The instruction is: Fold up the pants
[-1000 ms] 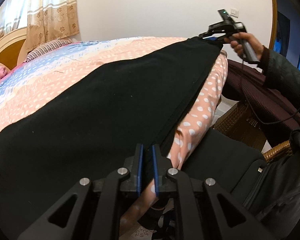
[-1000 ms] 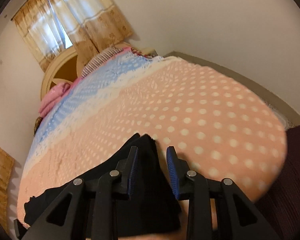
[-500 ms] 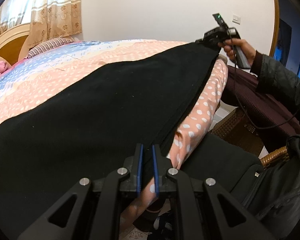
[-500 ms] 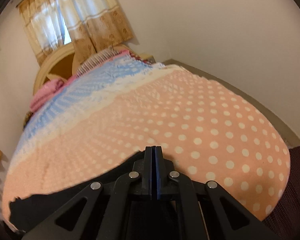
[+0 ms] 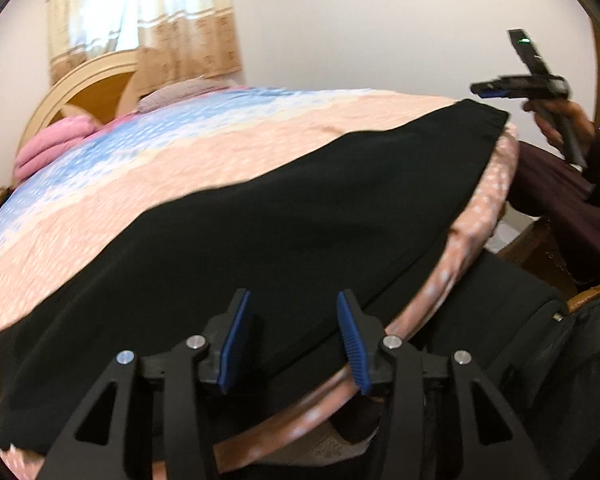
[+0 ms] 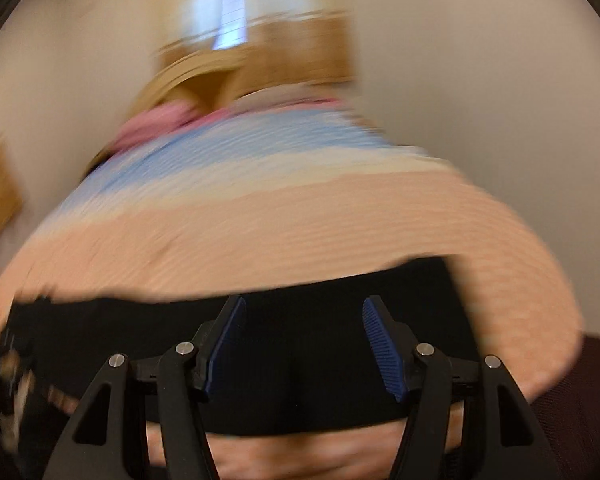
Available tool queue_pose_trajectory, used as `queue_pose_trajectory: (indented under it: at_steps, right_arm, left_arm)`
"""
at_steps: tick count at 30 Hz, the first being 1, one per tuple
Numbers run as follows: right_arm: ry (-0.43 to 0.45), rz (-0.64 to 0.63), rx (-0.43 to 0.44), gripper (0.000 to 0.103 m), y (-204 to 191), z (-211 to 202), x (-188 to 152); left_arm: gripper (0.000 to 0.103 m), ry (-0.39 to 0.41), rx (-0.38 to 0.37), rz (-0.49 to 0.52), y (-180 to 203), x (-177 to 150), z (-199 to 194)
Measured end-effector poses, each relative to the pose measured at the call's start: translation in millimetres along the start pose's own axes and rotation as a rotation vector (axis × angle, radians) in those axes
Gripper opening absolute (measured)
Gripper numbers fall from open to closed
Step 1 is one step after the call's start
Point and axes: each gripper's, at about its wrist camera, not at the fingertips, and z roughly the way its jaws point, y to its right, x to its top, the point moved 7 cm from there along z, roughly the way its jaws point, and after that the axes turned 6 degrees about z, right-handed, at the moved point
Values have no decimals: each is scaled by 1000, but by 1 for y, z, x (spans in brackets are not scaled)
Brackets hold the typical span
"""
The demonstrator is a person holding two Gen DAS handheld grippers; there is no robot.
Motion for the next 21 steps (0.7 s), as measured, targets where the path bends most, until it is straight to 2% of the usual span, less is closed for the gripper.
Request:
queue_pose_trajectory:
  at_steps: [1,4,7,10,13,15,20,21]
  right_arm:
    - [-33,-71,54,60,-34,8,-9]
    - [-121,-243,198,46,-125,30,-40]
    - [-191,-399,315,43,-202,42,-77]
    - [-222,-516,370,43,-253,51,-104]
    - [-247,-567,382,43,-278,66,-116]
    - [-257,-589,380,43,-281,74,-121]
    - [-207,-657,342,43,-297,81,-121]
    - [-199,-666,335,39,-299,82,-120]
  left_arm:
    - [47,-7,-1,-15,-3,-5,1]
    - [47,-12,0,-12,1,-12,2]
    - [47,-14,8,1,3,-15,3]
    - [47,-18,40,13,-2,-20,1]
    - [47,-21,38,2,-5,-25,1]
    - [48,-22,34,5,-5,-27,0]
    - [52,-10,39,-17,-12,-31,-4]
    - [52,-4,36,-27,-14,-32,-3]
